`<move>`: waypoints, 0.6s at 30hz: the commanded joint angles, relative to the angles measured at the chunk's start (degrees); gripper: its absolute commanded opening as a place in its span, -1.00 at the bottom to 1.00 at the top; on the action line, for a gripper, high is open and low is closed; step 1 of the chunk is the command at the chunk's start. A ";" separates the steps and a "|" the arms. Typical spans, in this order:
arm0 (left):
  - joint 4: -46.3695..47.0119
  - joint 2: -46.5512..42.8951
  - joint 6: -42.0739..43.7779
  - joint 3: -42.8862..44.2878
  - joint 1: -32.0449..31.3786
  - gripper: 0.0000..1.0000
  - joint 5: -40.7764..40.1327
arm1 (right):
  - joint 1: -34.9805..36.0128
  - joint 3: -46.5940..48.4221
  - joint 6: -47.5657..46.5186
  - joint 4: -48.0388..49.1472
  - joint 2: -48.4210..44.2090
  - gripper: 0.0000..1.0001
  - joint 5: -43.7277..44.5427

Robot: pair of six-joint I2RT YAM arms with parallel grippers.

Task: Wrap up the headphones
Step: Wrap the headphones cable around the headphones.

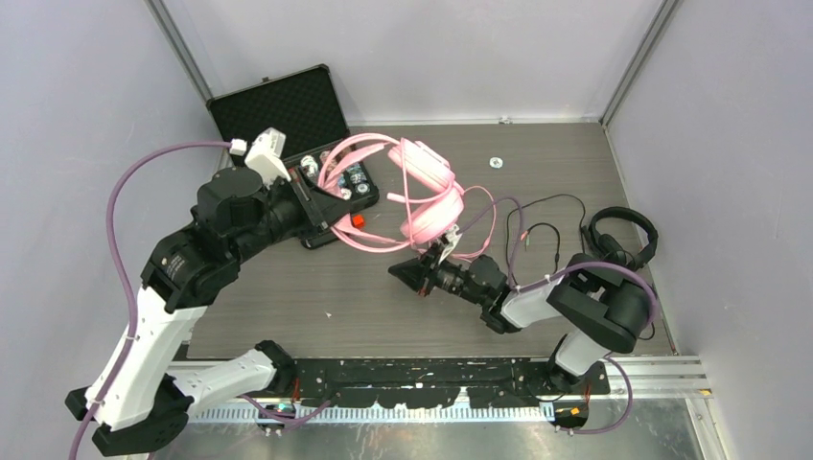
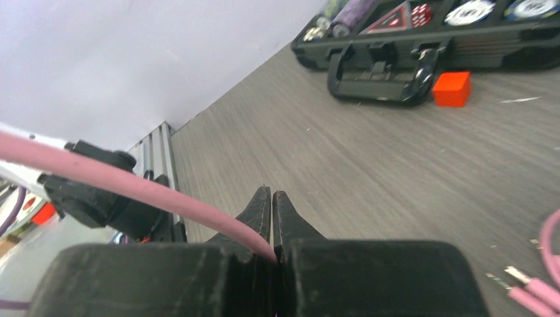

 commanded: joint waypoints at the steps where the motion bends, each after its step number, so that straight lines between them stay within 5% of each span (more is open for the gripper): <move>1: 5.32 -1.43 1.38 2.57 0.28 -1.00 13.43 | -4.77 -0.20 3.45 3.75 -3.54 -0.96 -2.13; 12: 1.46 6.80 16.14 4.16 1.41 -1.00 42.25 | -15.66 0.57 12.66 -5.19 -16.75 -0.99 -9.28; 18: -3.68 11.41 27.53 4.50 2.10 -1.00 51.31 | -18.30 3.20 19.37 -20.21 -25.17 -0.99 -13.28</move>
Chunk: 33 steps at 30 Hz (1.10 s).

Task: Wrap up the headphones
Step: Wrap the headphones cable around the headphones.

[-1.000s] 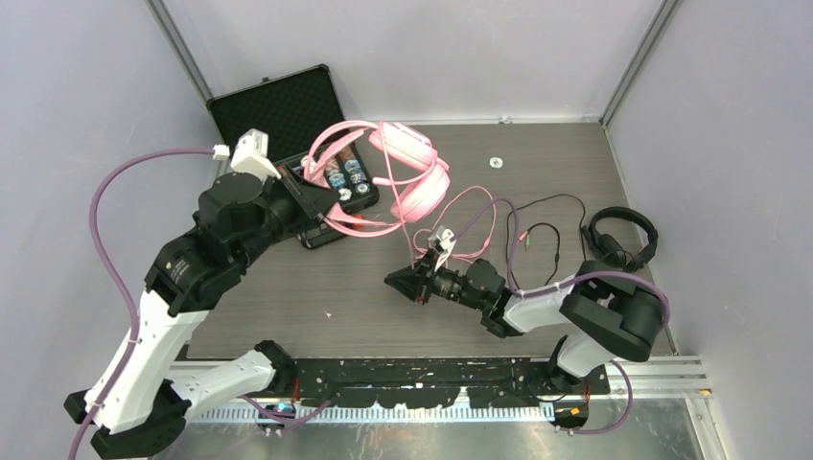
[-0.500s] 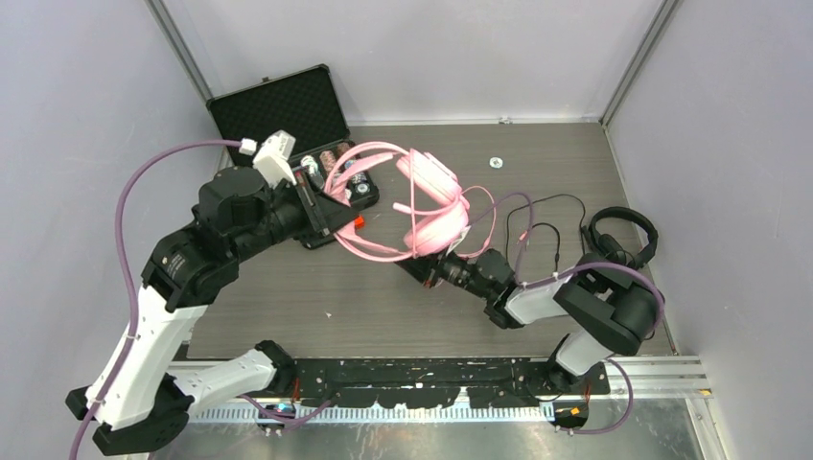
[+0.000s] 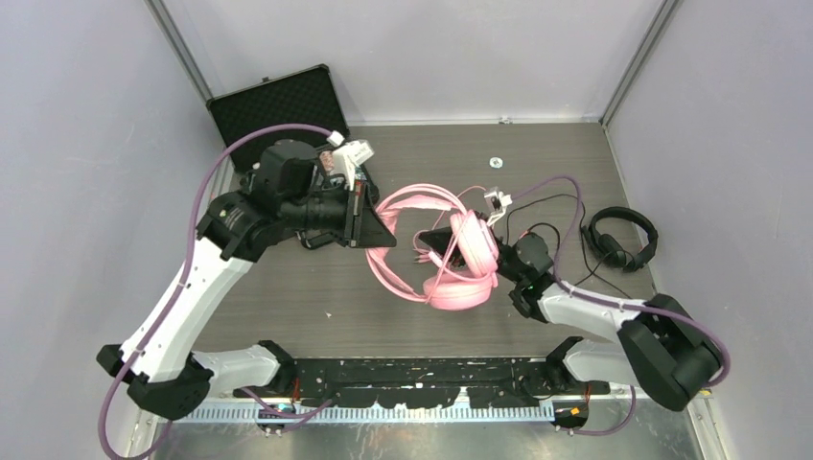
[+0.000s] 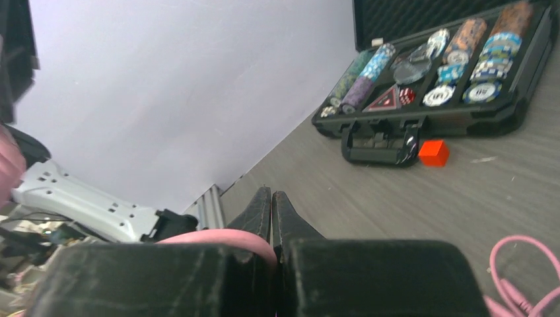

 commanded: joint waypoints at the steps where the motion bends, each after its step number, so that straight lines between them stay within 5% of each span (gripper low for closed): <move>1: -3.31 1.30 12.01 3.83 -0.04 -1.00 14.68 | -2.29 3.92 7.35 -13.96 -6.45 -0.99 -3.97; 10: -26.11 9.26 52.46 8.91 -0.05 -1.00 7.84 | -2.37 12.32 6.47 -50.35 -19.81 -0.99 -8.10; 18: -29.18 16.98 64.31 8.81 -0.57 -1.00 -6.17 | -2.43 18.05 6.34 -69.45 -22.22 -0.91 -11.29; 26: -24.88 20.20 71.93 10.09 -4.28 -1.00 -25.77 | -2.37 20.21 7.37 -74.22 -21.75 -0.98 -13.08; 33: -16.18 17.14 79.32 7.60 -6.60 -1.00 -29.48 | -2.40 18.40 12.95 -66.49 -19.77 -0.94 -17.43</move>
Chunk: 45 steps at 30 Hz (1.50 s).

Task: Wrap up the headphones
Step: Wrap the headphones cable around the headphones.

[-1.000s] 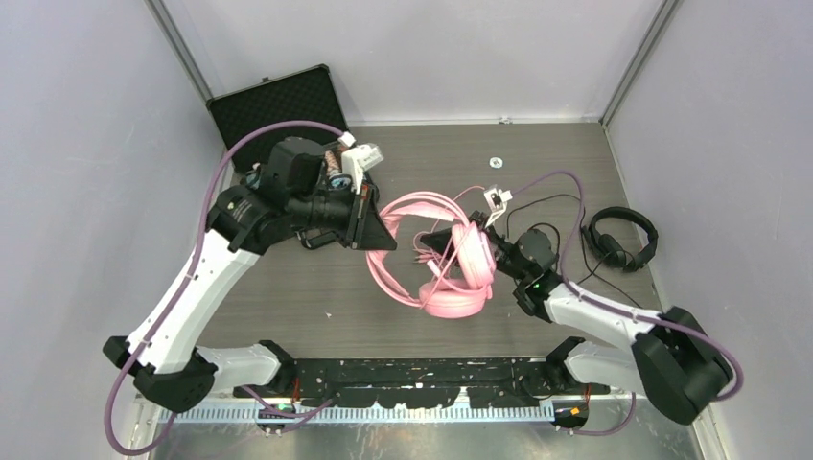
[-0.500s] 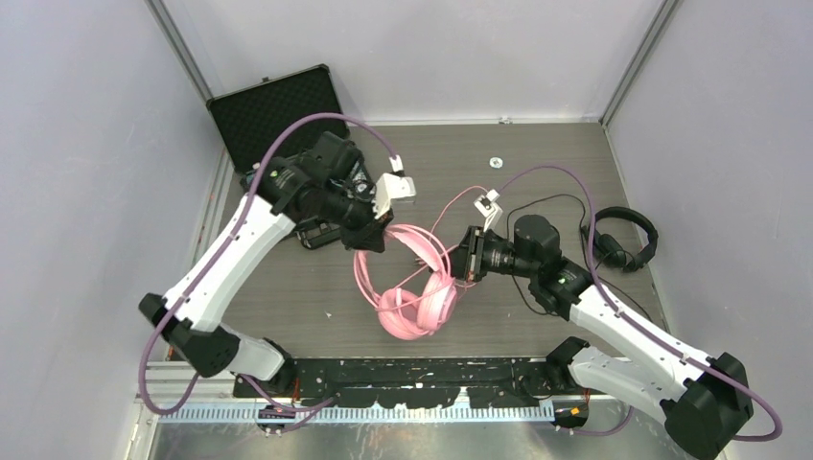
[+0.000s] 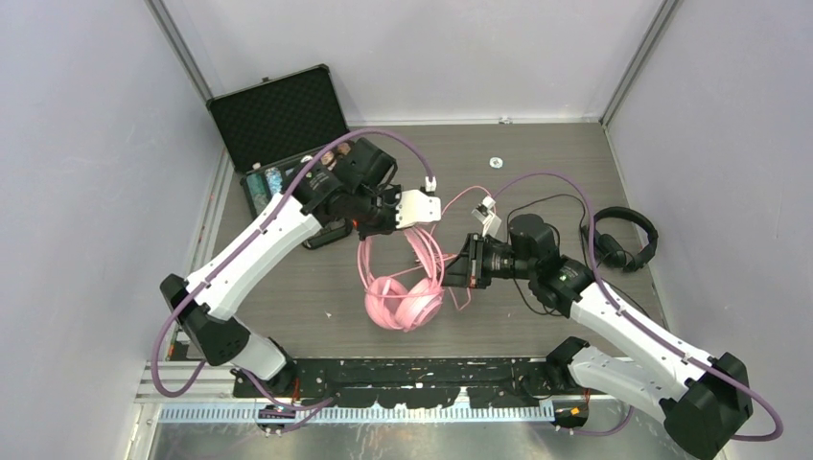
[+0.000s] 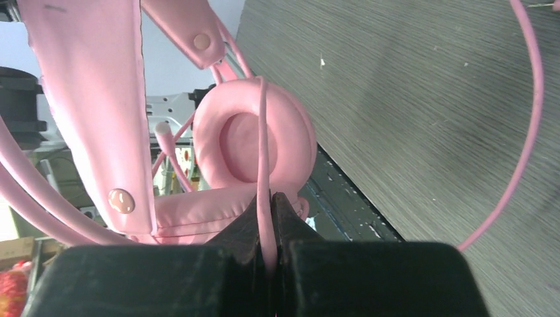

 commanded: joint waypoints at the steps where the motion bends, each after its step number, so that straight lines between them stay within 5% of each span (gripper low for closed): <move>1: 0.46 -4.27 8.33 -2.00 -0.15 -1.00 -9.81 | -0.81 1.84 5.48 9.47 -0.36 -0.95 -3.82; 18: 4.01 -9.79 2.08 -9.32 3.51 -1.00 -0.43 | -1.01 -1.90 4.52 6.47 0.64 -0.91 2.84; 26: 4.78 -11.85 1.14 -11.57 6.25 -1.00 1.92 | -1.03 -4.58 5.61 6.68 0.49 -0.69 4.80; 45: 5.09 -12.07 -0.12 -12.67 7.80 -1.00 3.97 | -0.88 -10.63 15.71 30.62 2.62 -0.94 -1.90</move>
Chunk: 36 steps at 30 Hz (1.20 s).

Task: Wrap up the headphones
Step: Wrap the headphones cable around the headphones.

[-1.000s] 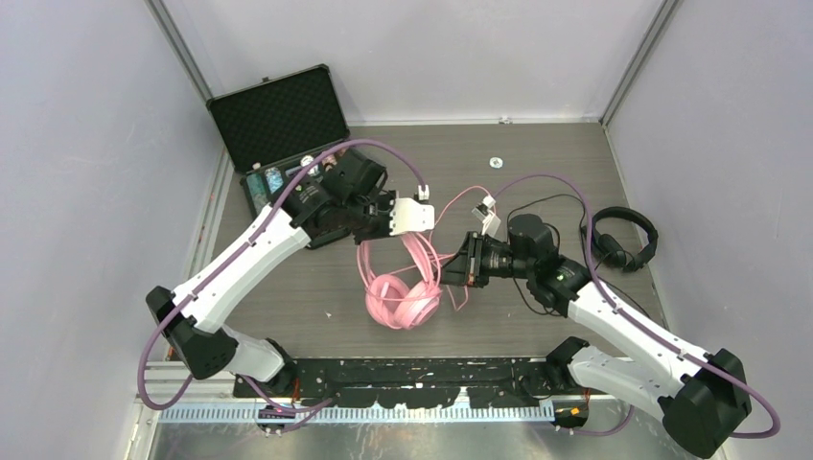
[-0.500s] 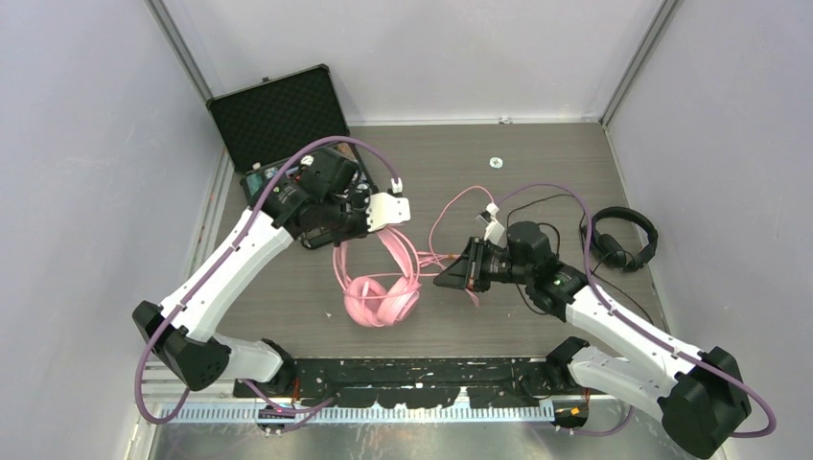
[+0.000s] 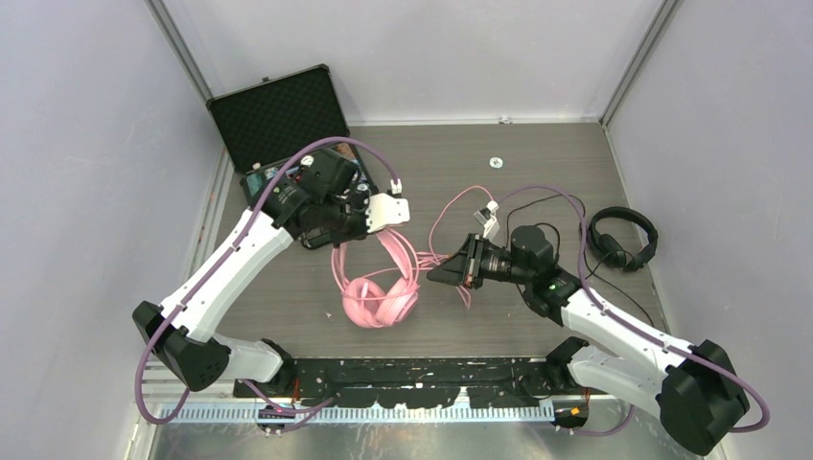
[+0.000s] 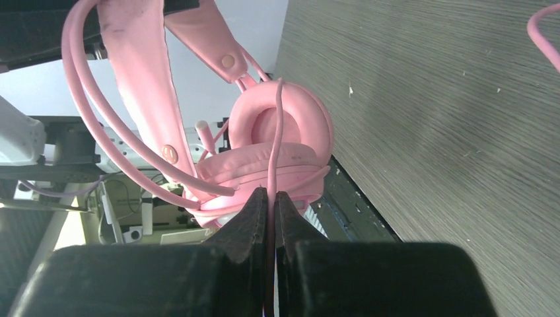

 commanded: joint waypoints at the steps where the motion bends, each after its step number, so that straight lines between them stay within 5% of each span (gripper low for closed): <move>1: 0.44 -2.00 -2.02 0.17 0.34 -1.00 2.28 | -0.09 -0.54 3.34 8.33 0.73 -0.94 -1.83; 36: 0.59 -1.73 -3.98 -0.12 0.68 -1.00 4.62 | 6.37 2.04 2.72 8.50 3.59 -0.96 3.46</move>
